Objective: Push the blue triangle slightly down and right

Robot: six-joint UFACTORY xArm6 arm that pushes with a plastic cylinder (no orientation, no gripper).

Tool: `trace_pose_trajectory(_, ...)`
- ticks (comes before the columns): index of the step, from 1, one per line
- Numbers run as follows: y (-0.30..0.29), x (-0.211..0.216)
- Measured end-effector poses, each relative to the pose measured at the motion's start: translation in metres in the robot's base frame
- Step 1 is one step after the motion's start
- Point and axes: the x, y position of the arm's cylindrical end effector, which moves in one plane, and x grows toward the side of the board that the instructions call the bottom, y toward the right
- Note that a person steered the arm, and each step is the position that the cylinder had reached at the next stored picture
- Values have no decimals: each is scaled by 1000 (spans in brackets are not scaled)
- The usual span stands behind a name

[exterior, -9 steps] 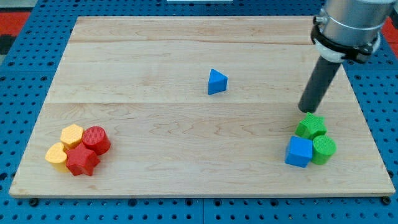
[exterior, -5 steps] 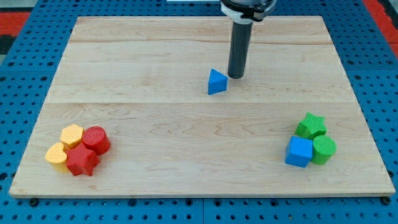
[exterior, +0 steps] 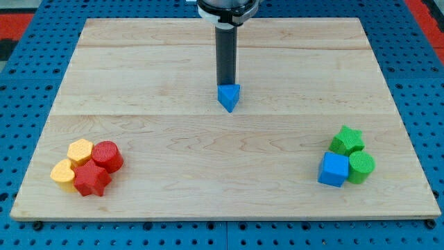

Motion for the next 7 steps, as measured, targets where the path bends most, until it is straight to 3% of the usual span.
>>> trace_pose_trajectory(3,4,70)
trace_pose_trajectory(5,-23,83)
trace_pose_trajectory(7,22,109)
